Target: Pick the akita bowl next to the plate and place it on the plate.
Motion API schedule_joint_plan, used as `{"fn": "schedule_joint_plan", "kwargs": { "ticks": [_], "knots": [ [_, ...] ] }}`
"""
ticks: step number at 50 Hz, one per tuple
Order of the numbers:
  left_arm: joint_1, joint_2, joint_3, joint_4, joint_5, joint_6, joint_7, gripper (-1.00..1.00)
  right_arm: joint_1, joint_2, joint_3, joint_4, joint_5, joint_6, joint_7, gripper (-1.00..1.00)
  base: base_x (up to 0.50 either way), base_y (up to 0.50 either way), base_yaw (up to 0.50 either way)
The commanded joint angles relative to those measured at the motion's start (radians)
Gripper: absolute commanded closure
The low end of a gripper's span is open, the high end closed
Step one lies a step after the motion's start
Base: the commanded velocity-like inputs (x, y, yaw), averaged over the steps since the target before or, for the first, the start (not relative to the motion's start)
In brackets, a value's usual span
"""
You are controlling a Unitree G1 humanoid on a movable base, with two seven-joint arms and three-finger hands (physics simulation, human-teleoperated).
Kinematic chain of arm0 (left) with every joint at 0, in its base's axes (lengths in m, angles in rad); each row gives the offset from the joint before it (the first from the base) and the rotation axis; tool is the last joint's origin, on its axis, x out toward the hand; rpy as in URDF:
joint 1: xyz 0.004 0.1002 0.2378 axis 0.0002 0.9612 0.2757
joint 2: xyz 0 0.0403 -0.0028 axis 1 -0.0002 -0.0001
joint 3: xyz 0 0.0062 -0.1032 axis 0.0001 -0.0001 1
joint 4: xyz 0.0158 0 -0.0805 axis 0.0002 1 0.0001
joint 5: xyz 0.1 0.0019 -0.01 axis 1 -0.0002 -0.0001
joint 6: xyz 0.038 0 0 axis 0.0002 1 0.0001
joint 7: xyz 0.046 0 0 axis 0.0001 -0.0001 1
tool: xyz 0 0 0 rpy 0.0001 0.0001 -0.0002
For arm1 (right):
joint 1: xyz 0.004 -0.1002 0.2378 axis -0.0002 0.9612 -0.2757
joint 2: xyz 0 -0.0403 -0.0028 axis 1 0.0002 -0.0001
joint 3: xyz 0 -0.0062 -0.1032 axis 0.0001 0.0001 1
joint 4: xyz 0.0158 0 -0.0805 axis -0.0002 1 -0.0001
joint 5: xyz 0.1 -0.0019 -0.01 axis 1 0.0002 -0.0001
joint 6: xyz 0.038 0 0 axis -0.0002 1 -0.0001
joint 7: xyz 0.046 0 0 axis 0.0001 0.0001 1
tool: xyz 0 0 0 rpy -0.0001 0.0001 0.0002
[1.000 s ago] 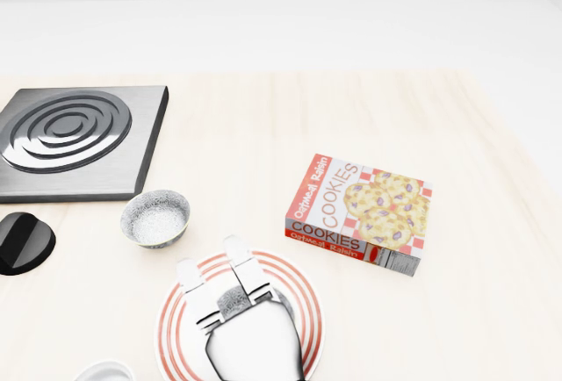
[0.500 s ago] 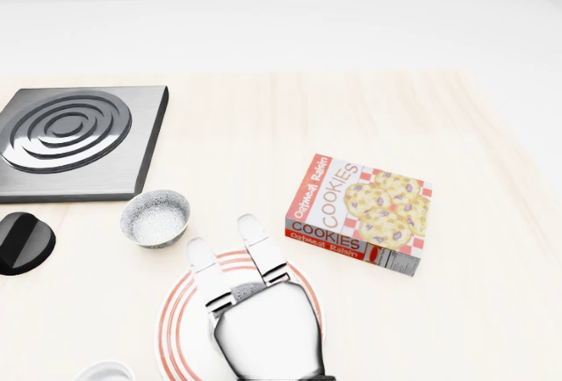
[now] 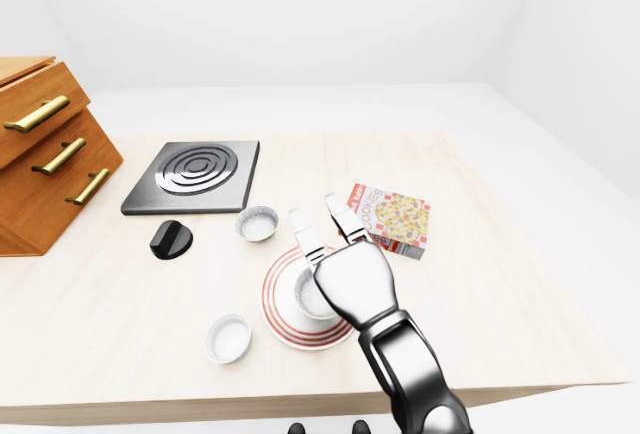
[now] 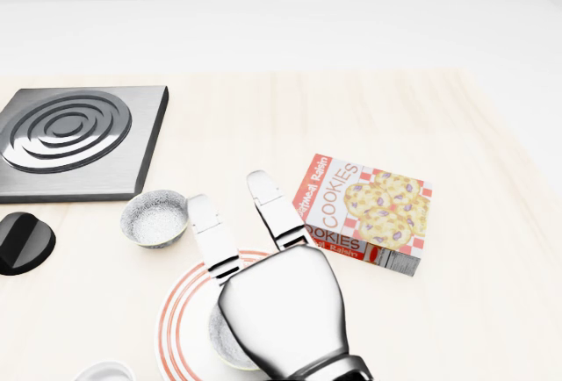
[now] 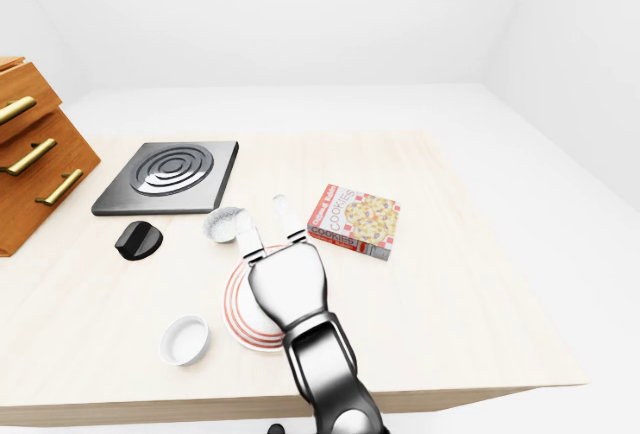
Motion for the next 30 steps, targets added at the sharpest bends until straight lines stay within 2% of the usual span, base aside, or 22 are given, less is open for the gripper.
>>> {"fn": "schedule_joint_plan", "kwargs": {
  "ticks": [1, 6, 12, 16, 30],
  "knots": [
    [0.001, 0.002, 0.001, 0.01, -0.001, 0.0, -0.003, -1.0, -0.061, 0.037, -0.055, -0.082, 0.007, -0.048, 0.117, -1.0, 0.0, 0.0, 0.0],
    [0.003, 0.003, 0.004, 0.001, -0.004, 0.0, 0.0, -1.0, -0.069, 0.048, -0.061, -0.087, 0.007, -0.065, 0.119, -1.0, 0.0, 0.0, 0.0],
    [0.002, 0.001, 0.005, -0.004, -0.004, 0.0, 0.002, -1.0, -0.133, 0.079, -0.099, -0.131, 0.009, -0.095, 0.203, -1.0, 0.0, 0.0, 0.0],
    [0.001, 0.001, 0.005, -0.007, -0.003, 0.0, 0.004, -1.0, -0.186, 0.104, -0.136, -0.145, 0.014, -0.116, 0.212, -1.0, 0.0, 0.0, 0.0],
    [-0.001, 0.001, -0.002, 0.01, -0.001, 0.0, 0.001, -1.0, -0.309, 0.15, -0.21, -0.166, 0.021, -0.118, 0.212, -1.0, 0.0, 0.0, 0.0]
  ]
}}
